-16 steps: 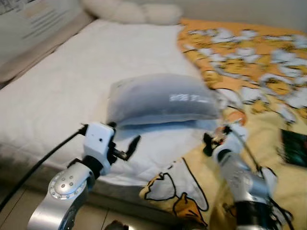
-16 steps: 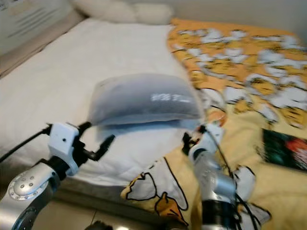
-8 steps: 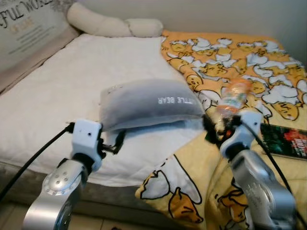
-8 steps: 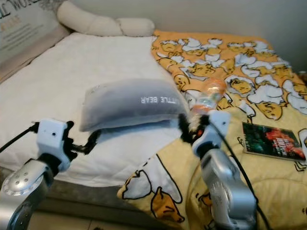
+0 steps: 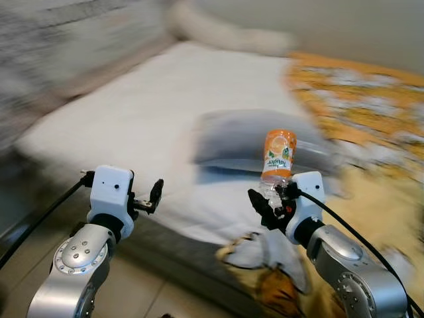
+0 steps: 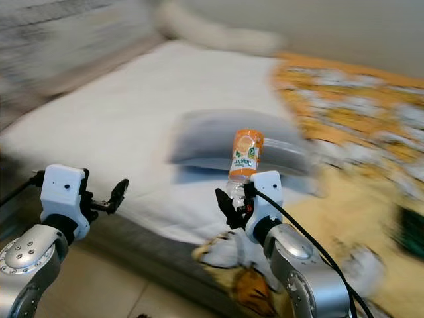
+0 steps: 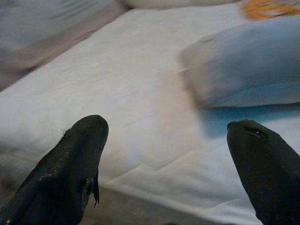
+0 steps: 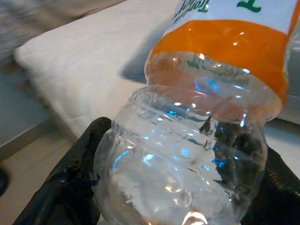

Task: Clean up the room

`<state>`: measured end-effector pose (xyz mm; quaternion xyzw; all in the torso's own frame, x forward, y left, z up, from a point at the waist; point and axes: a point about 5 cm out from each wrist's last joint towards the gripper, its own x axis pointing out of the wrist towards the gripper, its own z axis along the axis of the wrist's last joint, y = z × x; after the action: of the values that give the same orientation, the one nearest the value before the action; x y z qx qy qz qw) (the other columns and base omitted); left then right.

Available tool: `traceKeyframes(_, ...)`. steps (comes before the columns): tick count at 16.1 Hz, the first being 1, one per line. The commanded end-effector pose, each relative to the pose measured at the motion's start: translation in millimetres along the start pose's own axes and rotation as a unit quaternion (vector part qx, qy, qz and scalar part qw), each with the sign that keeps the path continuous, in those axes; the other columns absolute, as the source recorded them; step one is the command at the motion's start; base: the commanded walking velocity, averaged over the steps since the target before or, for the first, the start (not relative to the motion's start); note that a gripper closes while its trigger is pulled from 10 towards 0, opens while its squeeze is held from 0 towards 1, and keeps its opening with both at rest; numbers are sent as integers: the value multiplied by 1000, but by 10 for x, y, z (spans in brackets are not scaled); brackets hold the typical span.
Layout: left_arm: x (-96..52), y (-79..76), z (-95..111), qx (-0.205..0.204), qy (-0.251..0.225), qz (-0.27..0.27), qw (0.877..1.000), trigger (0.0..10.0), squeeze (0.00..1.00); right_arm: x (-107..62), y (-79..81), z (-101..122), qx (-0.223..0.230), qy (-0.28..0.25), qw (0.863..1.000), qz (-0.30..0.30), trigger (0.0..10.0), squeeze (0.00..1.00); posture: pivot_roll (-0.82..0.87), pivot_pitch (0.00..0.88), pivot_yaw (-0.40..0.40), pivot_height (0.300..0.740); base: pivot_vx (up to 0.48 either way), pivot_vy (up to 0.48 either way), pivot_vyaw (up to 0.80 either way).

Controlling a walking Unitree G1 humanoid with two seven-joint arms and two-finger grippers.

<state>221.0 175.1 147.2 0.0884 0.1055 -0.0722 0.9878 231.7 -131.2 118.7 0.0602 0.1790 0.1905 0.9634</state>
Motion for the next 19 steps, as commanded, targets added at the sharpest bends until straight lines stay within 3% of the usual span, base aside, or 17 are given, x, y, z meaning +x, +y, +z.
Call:
traceKeyframes(1, 31, 17, -42, 12, 11, 15, 1000, 10000, 0, -14, -11, 36, -1, -1, 1000, -5, 10000, 0, -30, 0, -12, 740, 0, 0, 800)
traceKeyframes(3, 57, 27, -59, 2, 23, 21, 1000, 10000, 0, -18, -10, 16, 0, 5, 1000, -3, 10000, 0, -31, 0, -11, 740, 0, 0, 800)
traceKeyframes(9, 214, -10, 15, -7, -9, 18, 1000, 10000, 0, 115, 97, 109, -5, -7, 999, 42, 10000, 0, -49, 0, 2, 740, 0, 0, 800)
traceKeyframes(13, 211, -3, 29, -7, -18, 17, 1000, 10000, 0, 114, 167, 45, -8, 12, 998, 61, 10000, 0, -49, 0, 4, 740, 0, 0, 800)
traceKeyframes(19, 191, -22, -3, -18, -22, 12, 1000, 10000, 0, 94, 124, 10, -25, 24, 998, 57, 10000, 0, -52, 0, 3, 740, 94, 0, 800)
